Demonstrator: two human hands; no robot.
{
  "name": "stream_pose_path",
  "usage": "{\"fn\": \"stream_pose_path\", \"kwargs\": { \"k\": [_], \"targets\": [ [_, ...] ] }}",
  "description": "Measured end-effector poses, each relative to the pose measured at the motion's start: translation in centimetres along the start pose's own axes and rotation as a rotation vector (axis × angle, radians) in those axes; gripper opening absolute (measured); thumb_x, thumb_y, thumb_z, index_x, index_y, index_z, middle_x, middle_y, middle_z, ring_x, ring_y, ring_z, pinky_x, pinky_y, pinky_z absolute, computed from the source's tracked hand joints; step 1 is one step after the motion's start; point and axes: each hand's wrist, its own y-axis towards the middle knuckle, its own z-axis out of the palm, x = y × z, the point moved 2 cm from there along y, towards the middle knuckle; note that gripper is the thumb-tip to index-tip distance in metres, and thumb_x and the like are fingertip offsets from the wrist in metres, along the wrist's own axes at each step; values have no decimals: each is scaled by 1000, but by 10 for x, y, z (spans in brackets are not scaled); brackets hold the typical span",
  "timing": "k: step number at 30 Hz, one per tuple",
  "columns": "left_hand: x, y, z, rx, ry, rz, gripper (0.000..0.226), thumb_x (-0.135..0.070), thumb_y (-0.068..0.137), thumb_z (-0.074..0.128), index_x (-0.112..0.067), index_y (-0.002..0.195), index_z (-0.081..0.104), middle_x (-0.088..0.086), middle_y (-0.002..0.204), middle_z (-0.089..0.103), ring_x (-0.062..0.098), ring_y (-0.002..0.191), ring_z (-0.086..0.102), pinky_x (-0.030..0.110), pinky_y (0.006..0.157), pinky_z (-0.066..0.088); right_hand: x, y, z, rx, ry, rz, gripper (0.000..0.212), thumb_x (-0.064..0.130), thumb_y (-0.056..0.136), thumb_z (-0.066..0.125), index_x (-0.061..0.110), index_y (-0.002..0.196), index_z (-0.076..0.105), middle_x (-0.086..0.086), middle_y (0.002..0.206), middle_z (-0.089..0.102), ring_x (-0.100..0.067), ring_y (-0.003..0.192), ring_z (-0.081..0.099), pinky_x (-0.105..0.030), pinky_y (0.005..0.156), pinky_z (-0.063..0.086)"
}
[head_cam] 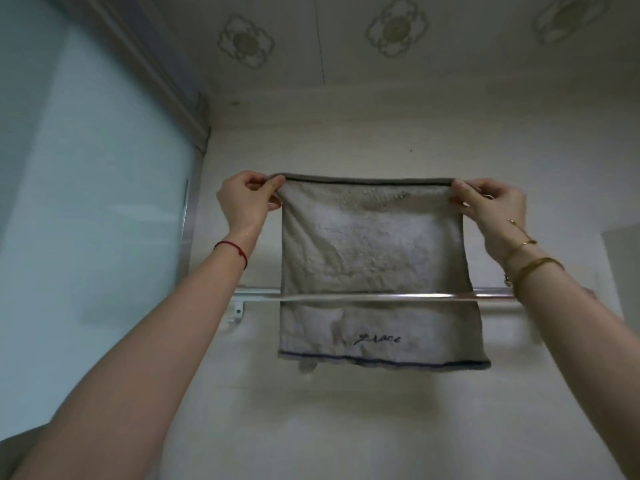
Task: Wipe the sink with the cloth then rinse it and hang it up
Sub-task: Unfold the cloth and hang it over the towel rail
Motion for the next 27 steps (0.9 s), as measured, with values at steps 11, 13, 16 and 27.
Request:
{"fn": "stream_pose_path", "kwargs": {
  "k": [11, 13, 16, 27],
  "targets": [
    [27, -6, -8, 24, -2, -15, 21, -14, 77, 84, -14, 70, 65, 10, 65, 66, 16, 50, 67, 33, 60, 62, -8, -24, 2, 2, -26, -19, 7, 16, 84, 73, 11, 83, 69, -9, 83, 69, -21, 82, 69, -37, 88, 57],
    [36, -30, -22, 45, -22, -41, 19, -13, 78, 84, -11, 71, 66, 11, 66, 66, 16, 52, 67, 33, 60, 63, -12, -50, -7, 4, -31, -21, 7, 16, 84, 72, 10, 85, 70, -10, 83, 69, -20, 83, 69, -36, 88, 57],
    [51, -70, -44, 57, -51, -71, 15, -12, 78, 83, -9, 76, 69, 14, 73, 68, 21, 64, 70, 33, 64, 63, -17, -93, -21, 21, -68, -33, 7, 17, 84, 72, 12, 89, 72, -8, 86, 70, -20, 88, 68, -34, 88, 57],
    [95, -210, -106, 21, -75, -93, 14, 4, 78, 77, -8, 78, 70, 18, 78, 69, 28, 74, 69, 41, 79, 60, -60, -233, -81, 10, -388, -41, 8, 13, 81, 71, 6, 83, 68, -19, 88, 62, -22, 84, 59, -43, 82, 49]
  ]
}}
